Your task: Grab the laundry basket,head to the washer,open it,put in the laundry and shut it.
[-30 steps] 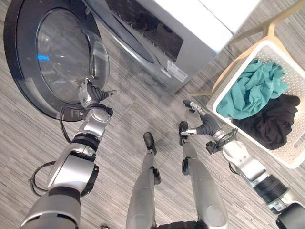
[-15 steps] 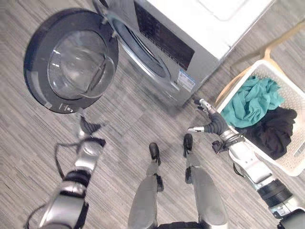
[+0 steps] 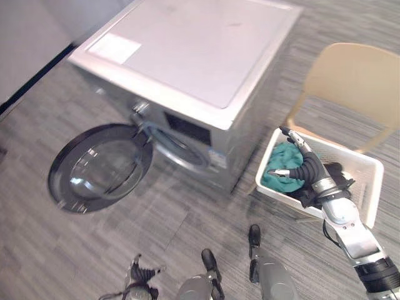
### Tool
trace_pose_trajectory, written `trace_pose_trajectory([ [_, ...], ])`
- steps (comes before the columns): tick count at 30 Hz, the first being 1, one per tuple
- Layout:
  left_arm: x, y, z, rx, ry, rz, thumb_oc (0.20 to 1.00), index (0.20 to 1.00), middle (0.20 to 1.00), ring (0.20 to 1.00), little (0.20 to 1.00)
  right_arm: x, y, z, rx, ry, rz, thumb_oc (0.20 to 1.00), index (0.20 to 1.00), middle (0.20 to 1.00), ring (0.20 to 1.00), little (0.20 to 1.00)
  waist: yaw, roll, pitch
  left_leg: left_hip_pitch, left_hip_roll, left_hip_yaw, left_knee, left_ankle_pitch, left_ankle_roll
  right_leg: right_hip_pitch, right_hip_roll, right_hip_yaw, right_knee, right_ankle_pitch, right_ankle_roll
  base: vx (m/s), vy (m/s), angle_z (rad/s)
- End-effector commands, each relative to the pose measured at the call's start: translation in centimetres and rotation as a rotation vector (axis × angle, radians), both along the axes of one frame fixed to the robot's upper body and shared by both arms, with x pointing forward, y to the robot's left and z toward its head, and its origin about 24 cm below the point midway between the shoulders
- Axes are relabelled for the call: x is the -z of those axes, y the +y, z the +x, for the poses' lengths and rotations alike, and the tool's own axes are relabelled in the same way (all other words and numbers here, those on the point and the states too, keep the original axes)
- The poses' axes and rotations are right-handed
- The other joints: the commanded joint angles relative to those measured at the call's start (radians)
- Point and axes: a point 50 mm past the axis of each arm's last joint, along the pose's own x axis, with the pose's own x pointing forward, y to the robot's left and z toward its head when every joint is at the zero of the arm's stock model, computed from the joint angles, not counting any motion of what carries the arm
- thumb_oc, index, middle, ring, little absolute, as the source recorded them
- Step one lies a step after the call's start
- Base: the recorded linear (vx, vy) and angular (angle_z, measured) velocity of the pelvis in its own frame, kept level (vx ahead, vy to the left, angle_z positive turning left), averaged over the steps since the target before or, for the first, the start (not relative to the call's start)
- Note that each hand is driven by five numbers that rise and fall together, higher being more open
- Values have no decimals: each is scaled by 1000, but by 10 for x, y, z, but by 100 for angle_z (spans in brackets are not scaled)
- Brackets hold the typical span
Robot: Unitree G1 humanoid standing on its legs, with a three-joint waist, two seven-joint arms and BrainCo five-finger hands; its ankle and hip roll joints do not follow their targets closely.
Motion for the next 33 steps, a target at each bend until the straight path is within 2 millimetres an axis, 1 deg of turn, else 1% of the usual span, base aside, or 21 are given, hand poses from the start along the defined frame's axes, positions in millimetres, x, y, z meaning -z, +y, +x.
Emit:
trace_pose_trajectory([
  [1,-4,14,5,-16,-2,41,1000,1000,1000,1000,1000,-4,-1,-10,1,-57,44,1000,1000,1000,1000,1000,-1,-17,-49,39,-34,-78,79,-119,11,41,-64,-70,166,-115,127,75,-125,-84],
  [2,-4,14,6,-13,2,40,1000,1000,1000,1000,1000,-1,-4,-12,17,-47,44,1000,1000,1000,1000,1000,-9,-18,-53,43,-29,-77,83,-121,10,38,-57,-54,167,-122,125,80,-120,-49],
  [4,0,10,1,-12,20,32,1000,1000,1000,1000,1000,3,-8,-16,26,-32,2,1000,1000,1000,1000,1000,-27,-26,-79,48,-17,-64,122,-139,-1,81,-13,9,90,-133,107,162,-178,-25],
  [6,2,9,-2,-11,30,23,1000,1000,1000,1000,1000,4,-7,-16,17,-25,-2,1000,1000,1000,1000,1000,-29,-26,-87,47,-7,-51,153,-148,-10,100,4,20,62,-136,95,126,-157,-41],
  [7,3,5,-3,-12,36,7,1000,1000,1000,1000,1000,6,-2,-14,-17,-3,-24,1000,1000,1000,1000,1000,-21,-32,-88,29,18,-56,270,-139,-23,130,30,51,21,-139,81,113,-173,-56],
  [8,3,5,-3,-13,36,7,1000,1000,1000,1000,1000,6,-2,-14,-17,-3,-25,1000,1000,1000,1000,1000,-20,-31,-87,27,22,-55,277,-142,-26,131,33,52,19,-139,79,101,-170,-46],
  [9,5,2,-4,-13,41,-3,1000,1000,1000,1000,1000,8,0,-12,-32,7,-44,1000,1000,1000,1000,1000,-12,-34,-85,6,35,-74,340,-117,-44,147,47,67,-1,-141,69,28,-63,-52],
  [10,5,2,-4,-13,41,-4,1000,1000,1000,1000,1000,8,0,-12,-32,7,-44,1000,1000,1000,1000,1000,-12,-34,-85,5,35,-74,341,-118,-44,147,47,67,-1,-140,68,-1,-127,-89],
  [11,6,-3,-3,-6,43,-21,1000,1000,1000,1000,1000,13,4,-8,-55,39,-76,1000,1000,1000,1000,1000,2,-52,-84,-49,30,-124,381,-71,-44,161,49,84,-30,-124,52,-14,-66,-86],
  [14,7,-7,-2,7,46,-32,1000,1000,1000,1000,1000,16,8,-1,-68,54,-150,1000,1000,1000,1000,1000,36,-74,-84,-138,-17,-250,345,-114,-29,178,41,134,-45,-127,60,84,-3,-39],
  [17,7,-8,-1,16,44,-29,1000,1000,1000,1000,1000,23,14,7,-85,80,-206,1000,1000,1000,1000,1000,74,-79,-76,-199,-32,-370,263,-57,-42,190,53,194,-51,-128,67,120,47,-42],
  [18,8,-7,-3,12,54,-27,1000,1000,1000,1000,1000,25,16,10,-95,93,-228,1000,1000,1000,1000,1000,88,-74,-70,-201,-39,-410,251,-55,-45,196,61,214,-50,-135,68,80,42,-60],
  [19,9,-7,-5,10,61,-28,1000,1000,1000,1000,1000,27,17,11,-98,100,-237,1000,1000,1000,1000,1000,91,-71,-75,-193,-41,-423,229,-47,-45,198,66,224,-54,-134,68,153,123,-81],
  [20,12,-6,-14,15,104,-24,1000,1000,1000,1000,1000,35,18,12,-105,132,-282,1000,1000,1000,1000,1000,91,-56,-87,-155,-35,-415,179,-44,-37,207,69,228,-58,-138,70,115,100,-87],
  [24,14,-6,-20,32,133,-21,1000,1000,1000,1000,1000,39,20,17,-112,139,-349,1000,1000,1000,1000,1000,96,-47,-88,-124,-43,-402,151,-41,-24,208,60,248,-50,-138,72,90,158,-55],
  [26,11,-1,-14,44,122,-5,1000,1000,1000,1000,1000,41,24,23,-115,136,-411,1000,1000,1000,1000,1000,105,-45,-76,-116,-49,-383,139,-43,-14,196,51,256,-38,-135,79,39,168,-43],
  [28,11,-1,-14,43,121,-4,1000,1000,1000,1000,1000,42,24,24,-116,135,-411,1000,1000,1000,1000,1000,106,-45,-75,-115,-49,-382,139,-43,-14,195,51,258,-37,-135,79,-16,89,-18],
  [29,7,3,-3,58,87,14,1000,1000,1000,1000,1000,43,31,35,-116,122,-495,1000,1000,1000,1000,1000,124,-45,-52,-134,-58,-376,142,-45,-2,160,40,259,-16,-129,86,-43,95,0],
  [30,7,3,-3,56,87,14,1000,1000,1000,1000,1000,43,31,35,-117,120,-495,1000,1000,1000,1000,1000,124,-46,-53,-137,-57,-375,143,-46,-2,157,40,261,-14,-129,86,-91,162,4],
  [31,3,3,8,69,52,19,1000,1000,1000,1000,1000,40,39,44,-123,97,-541,1000,1000,1000,1000,1000,137,-45,-30,-169,-64,-378,148,-45,5,121,33,263,-2,-122,90,-50,69,13],
  [33,1,3,13,74,34,26,1000,1000,1000,1000,1000,38,43,49,-123,84,-556,1000,1000,1000,1000,1000,143,-44,-17,-189,-68,-381,149,-41,7,99,30,262,3,-118,92,-99,70,13],
])
